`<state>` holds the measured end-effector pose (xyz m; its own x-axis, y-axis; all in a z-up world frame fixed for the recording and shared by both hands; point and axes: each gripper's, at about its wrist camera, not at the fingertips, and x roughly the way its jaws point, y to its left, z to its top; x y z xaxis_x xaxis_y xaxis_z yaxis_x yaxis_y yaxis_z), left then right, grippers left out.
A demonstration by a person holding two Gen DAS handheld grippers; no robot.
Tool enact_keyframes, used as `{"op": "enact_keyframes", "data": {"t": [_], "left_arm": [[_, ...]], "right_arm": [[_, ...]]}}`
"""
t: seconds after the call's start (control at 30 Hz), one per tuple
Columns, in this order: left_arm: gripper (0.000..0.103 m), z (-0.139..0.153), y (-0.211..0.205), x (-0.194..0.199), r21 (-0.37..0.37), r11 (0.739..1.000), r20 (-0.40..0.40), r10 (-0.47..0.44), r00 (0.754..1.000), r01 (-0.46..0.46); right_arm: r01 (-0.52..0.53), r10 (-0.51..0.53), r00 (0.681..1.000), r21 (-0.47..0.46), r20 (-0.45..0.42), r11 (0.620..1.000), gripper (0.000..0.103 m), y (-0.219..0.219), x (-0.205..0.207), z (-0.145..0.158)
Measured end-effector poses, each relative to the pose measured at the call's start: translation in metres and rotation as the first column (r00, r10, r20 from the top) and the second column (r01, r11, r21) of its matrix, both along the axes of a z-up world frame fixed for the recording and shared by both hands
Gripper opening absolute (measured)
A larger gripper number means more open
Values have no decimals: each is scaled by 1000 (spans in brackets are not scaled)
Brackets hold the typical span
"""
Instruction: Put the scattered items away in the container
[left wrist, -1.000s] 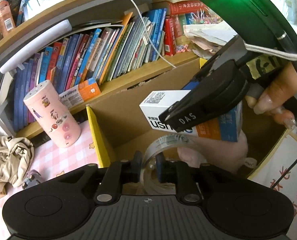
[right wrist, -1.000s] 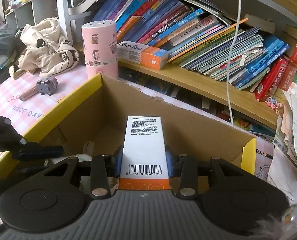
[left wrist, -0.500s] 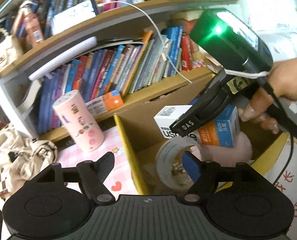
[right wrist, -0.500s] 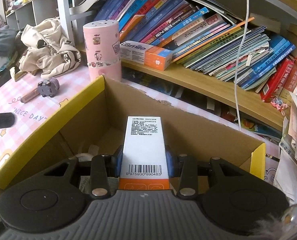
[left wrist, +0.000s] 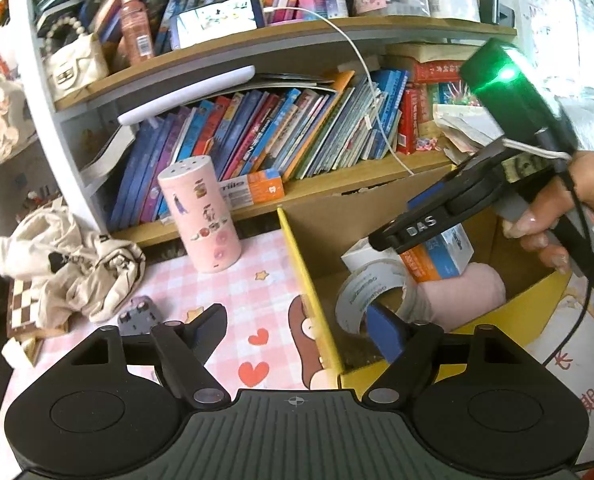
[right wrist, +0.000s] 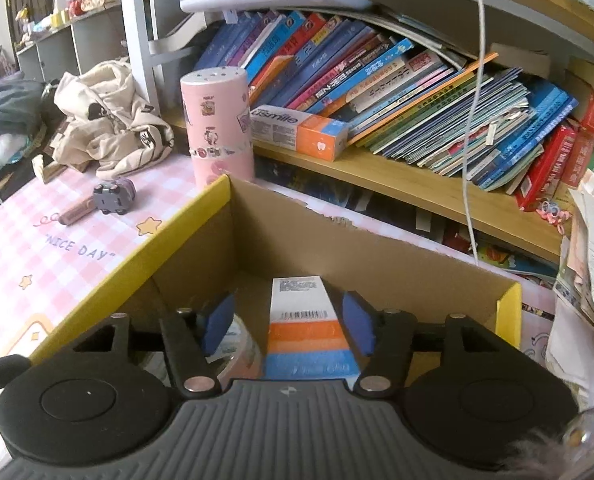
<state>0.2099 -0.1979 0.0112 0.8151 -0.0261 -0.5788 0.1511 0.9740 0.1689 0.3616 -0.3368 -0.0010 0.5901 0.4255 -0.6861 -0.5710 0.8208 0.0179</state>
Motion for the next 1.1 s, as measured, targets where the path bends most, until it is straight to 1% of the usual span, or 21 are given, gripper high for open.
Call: {"op": "enact_keyframes", "data": {"t": [0.07,0.27,0.57,0.73,0.93,1.1], "left_arm": [[79,1,3,-4,-13,1000,-3,10,1000,-10],[81,1,6,-17,-41,999,-5,31,999,-32],[82,4,12,-34,-92,995,-2,49,999,-49],[82,7,15,-42,-117,992,15,38,999,-36],[82,8,19,-54,-114,993,29,9,1000,-6],[82,10,29,-63,-129,991,34,-26,999,30]], "right_arm": [[5,-5,1000,12,7,1000,74,-3,-9,3],[26,-27,999,20,45,999,84,-11,-34,11],[73,-81,990,72,118,995,85,-26,-75,27],[135,-150,976,103,157,985,87,-34,-97,34],[227,-249,955,146,159,963,87,-43,-125,34],[275,-294,943,130,154,952,87,-40,-150,30]]}}
